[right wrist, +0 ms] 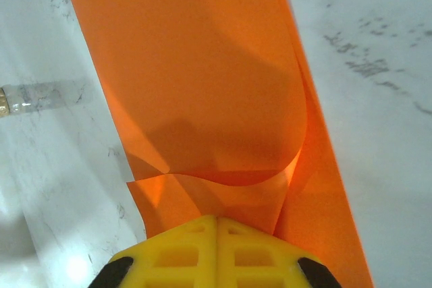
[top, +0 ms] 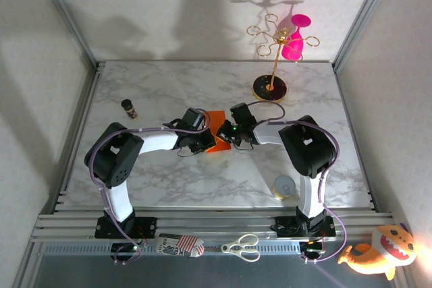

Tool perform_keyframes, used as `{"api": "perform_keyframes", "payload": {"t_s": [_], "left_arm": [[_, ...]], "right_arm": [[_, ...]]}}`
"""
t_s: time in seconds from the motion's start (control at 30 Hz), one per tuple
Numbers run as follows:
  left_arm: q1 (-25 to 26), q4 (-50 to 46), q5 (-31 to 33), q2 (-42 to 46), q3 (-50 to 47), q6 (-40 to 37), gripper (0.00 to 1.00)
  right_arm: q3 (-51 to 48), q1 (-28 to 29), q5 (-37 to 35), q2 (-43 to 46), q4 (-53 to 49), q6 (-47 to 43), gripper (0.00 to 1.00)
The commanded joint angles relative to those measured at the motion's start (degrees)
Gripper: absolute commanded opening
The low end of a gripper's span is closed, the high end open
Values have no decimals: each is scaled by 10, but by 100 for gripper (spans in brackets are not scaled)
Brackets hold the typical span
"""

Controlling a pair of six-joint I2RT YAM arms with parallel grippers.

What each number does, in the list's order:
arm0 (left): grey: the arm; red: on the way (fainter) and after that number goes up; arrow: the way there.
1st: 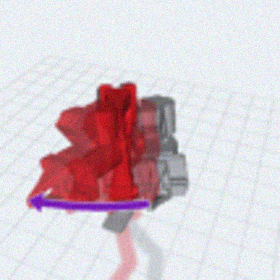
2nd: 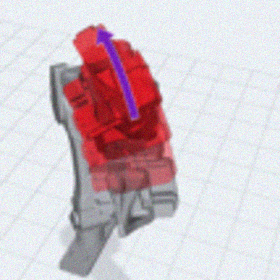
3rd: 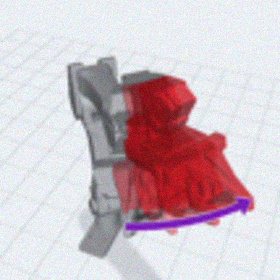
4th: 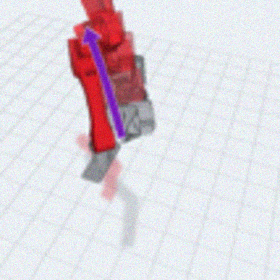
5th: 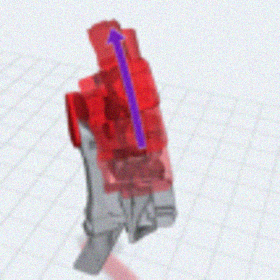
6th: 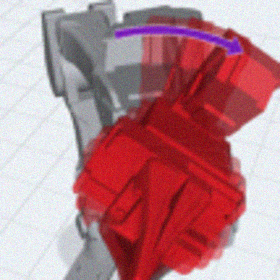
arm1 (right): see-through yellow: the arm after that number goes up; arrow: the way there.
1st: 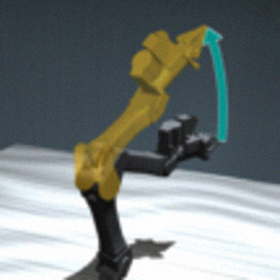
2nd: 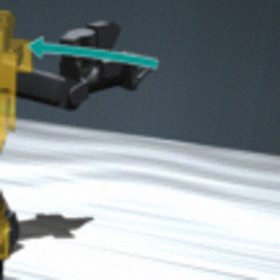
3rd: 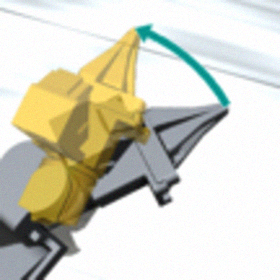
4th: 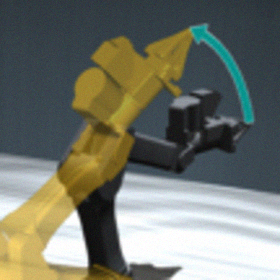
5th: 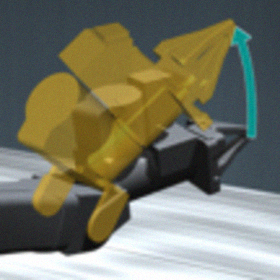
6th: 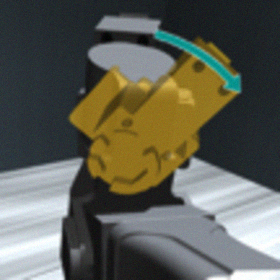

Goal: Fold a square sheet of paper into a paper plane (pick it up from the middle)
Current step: Fold the triangle a second time at the center of the table.

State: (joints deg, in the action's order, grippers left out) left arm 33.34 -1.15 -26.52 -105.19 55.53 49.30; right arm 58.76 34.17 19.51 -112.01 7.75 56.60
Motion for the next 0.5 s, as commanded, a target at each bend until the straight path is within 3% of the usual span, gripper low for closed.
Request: {"api": "perform_keyframes", "payload": {"t_s": [0.0, 0.47], "left_arm": [[1, -12, 18, -10, -10, -11, 9], [-4, -8, 19, -12, -35, -14, 8]], "right_arm": [[-23, -1, -45, -23, -85, -1, 0], [-21, -1, -46, -22, -89, -3, 0]]}}
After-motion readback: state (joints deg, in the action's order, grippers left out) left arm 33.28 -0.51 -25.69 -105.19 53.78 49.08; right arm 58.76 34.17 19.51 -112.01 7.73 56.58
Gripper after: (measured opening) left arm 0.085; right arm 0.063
